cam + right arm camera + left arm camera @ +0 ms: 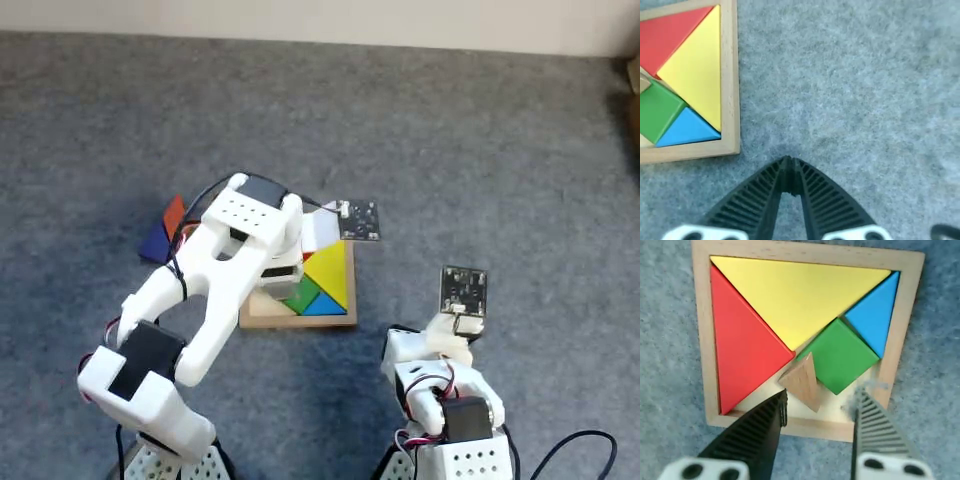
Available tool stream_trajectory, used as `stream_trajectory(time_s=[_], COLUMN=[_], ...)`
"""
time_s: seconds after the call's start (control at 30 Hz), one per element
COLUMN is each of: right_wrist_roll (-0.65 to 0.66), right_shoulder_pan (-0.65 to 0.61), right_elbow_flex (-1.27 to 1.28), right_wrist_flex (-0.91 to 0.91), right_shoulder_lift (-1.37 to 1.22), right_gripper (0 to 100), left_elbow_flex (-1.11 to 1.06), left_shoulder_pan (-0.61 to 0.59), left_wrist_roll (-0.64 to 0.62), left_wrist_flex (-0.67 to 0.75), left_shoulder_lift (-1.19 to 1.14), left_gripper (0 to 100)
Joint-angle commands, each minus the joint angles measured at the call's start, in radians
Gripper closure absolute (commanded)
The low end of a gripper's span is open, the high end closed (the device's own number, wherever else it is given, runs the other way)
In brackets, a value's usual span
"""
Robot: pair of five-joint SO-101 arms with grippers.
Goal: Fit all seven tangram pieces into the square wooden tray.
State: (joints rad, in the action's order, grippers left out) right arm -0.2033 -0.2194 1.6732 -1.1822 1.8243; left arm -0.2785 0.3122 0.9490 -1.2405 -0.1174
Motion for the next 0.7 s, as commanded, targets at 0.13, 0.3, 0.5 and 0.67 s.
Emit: stream_trajectory(time_s=[0.13,0.3,0.5,0.67], right_wrist_roll=[0.014,0.014,0.014,0.014], right_shoulder_pan=[0.01,0.01,0.01,0.01], right_elbow_flex=[0.114,0.114,0.114,0.114], right_wrist_flex=[-0.004,-0.004,-0.004,-0.004], right_shoulder_lift=[0.021,0.021,0.021,0.021], right_gripper=[98.9,98.9,98.9,98.9], left_elbow_flex=[0.047,0.039,0.027,-0.059], left_shoulder_pan=[-0.073,-0.119,-0.119,-0.114], left_wrist_roll=[-0.009,-0.064,-0.166,-0.18], left_wrist_flex=[-0.014,-0.008,-0.009,0.015], left_shoulder_lift=[0.047,0.044,0.035,0.036], left_gripper=[78,83,84,84])
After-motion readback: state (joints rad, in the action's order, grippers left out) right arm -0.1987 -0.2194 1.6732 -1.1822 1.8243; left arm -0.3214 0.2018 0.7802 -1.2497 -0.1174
